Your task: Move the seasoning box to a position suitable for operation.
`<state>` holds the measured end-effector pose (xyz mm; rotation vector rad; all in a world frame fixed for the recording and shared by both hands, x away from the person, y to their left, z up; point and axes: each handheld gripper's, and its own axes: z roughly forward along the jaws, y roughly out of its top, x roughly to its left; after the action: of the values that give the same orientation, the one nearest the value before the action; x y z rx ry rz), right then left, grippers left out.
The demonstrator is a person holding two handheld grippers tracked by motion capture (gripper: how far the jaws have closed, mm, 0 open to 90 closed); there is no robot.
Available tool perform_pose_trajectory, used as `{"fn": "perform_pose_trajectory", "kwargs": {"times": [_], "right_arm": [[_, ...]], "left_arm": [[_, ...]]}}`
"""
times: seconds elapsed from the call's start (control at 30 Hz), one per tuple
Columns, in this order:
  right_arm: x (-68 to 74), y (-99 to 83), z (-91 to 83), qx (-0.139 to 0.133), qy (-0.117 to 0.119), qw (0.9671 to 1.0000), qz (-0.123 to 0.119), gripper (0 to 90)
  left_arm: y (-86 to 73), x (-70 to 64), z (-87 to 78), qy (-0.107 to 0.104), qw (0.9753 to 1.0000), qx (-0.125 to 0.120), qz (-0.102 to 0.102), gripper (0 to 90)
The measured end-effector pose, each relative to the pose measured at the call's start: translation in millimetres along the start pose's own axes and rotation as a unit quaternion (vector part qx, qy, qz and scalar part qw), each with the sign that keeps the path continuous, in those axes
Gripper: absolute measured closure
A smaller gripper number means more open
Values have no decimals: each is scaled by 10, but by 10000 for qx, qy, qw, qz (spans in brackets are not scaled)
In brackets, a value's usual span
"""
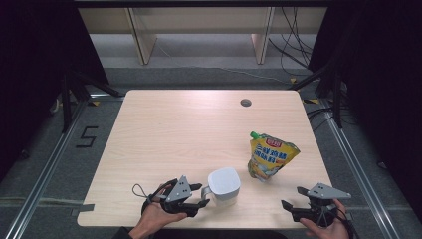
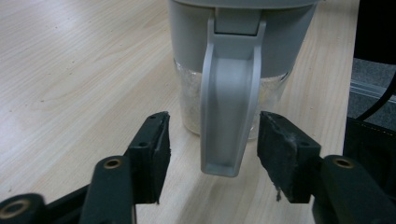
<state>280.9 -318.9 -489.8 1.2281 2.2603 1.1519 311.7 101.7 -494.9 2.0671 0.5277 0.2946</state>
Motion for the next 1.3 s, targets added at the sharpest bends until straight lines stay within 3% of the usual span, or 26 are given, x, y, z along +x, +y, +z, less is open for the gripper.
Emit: {"fn": "perform_pose_trajectory", "kwargs": {"times": [0.17,0.2,0.33,0.37,0.6,0.8,0.83,0.93,1.03,1.13,1.3], "right_arm": [[-5,1,1,-28,-38,10000,-67,227],[-6,1,1,-32,-40,10000,-69,227],[-2,0,1,1,6,10000,-6,227],[-1,0,0,8,11,10000,-3,227],[1,1,-1,16,17,10000,9,226],[-4,2,0,-28,-31,10000,-68,227],[-5,2,0,-24,-26,10000,-65,228],[-3,2,2,-19,-25,10000,-74,228],[-2,1,0,-22,-21,10000,-72,228],[-4,1,1,-20,-25,10000,-71,228],[-2,2,0,-26,-19,10000,-73,228]], "left_arm": [[18,39,29,-204,9997,-94,73,614],[28,38,27,-116,9998,-71,142,670],[35,74,19,-40,9999,-27,95,677],[36,90,21,-127,9999,-20,96,678],[39,134,39,-214,9997,-74,91,680],[72,149,21,-371,9983,22,448,684],[72,149,21,-371,9983,22,448,685],[65,136,40,-636,9975,21,318,685],[73,124,36,-608,9973,67,410,684],[68,136,37,-700,9970,53,338,684],[65,146,26,-661,9973,49,329,684]]}}
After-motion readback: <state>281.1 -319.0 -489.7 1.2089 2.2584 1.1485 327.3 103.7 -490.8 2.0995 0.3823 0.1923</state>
